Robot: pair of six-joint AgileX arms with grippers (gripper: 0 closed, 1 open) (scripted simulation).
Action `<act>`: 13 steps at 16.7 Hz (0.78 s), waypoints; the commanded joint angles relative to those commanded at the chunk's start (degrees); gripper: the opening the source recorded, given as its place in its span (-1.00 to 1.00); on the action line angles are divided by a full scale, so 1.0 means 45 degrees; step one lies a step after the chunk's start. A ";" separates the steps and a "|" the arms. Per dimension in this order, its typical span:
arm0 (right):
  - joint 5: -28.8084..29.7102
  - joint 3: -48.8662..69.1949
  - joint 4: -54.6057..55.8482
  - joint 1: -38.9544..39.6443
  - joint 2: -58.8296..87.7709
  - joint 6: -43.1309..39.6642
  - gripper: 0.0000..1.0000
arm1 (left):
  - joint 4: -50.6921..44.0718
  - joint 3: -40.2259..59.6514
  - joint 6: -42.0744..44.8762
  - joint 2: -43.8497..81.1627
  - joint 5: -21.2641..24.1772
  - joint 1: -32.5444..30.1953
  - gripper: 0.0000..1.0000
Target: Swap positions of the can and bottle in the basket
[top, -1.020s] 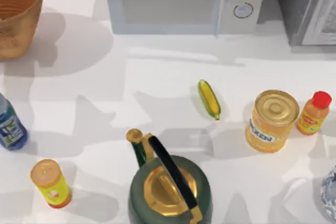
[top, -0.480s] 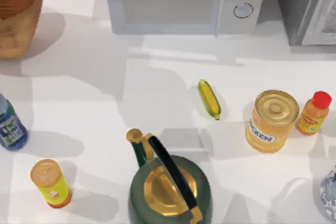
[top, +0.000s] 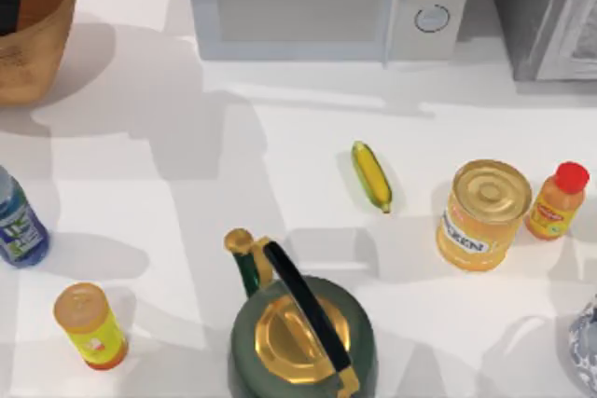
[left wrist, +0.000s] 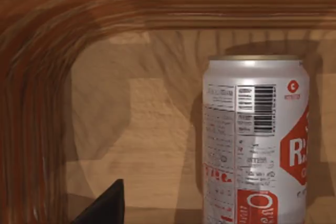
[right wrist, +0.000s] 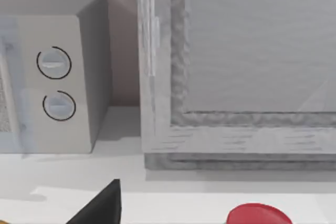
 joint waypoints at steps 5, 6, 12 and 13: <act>0.0000 0.0000 0.0000 0.0000 0.0000 0.0000 1.00 | 0.0222 -0.0048 -0.0045 0.0164 -0.0014 -0.0067 1.00; 0.0000 0.0000 0.0000 0.0000 0.0000 0.0000 1.00 | 0.0452 -0.0084 -0.0072 0.0361 -0.0016 -0.0073 1.00; 0.0000 0.0000 0.0000 0.0000 0.0000 0.0000 1.00 | 0.1668 -0.0288 -0.0152 0.1363 -0.0025 -0.0162 1.00; 0.0000 0.0000 0.0000 0.0000 0.0000 0.0000 1.00 | 0.1668 -0.0288 -0.0152 0.1363 -0.0025 -0.0162 1.00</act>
